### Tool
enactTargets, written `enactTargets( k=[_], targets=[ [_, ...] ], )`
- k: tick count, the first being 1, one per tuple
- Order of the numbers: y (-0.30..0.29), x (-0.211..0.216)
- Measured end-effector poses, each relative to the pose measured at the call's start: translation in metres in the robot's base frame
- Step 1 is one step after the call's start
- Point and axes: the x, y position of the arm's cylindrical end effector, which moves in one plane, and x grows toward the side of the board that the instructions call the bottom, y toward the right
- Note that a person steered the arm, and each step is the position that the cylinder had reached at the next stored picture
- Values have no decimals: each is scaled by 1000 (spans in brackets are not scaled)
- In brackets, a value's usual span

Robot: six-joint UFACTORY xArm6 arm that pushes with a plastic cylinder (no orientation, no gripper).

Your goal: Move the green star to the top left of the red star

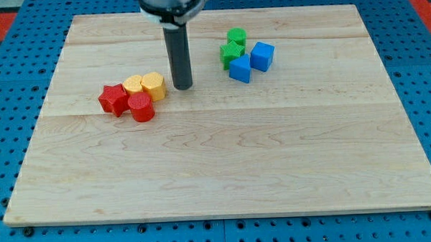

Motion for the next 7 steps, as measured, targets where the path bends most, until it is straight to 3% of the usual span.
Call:
enactTargets(
  k=[1,2,3,4,6,7],
  targets=[
    [-32,-12],
    [-29,-26],
    [-40,11],
    [-40,14],
    [131,16],
    [135,7]
  ],
)
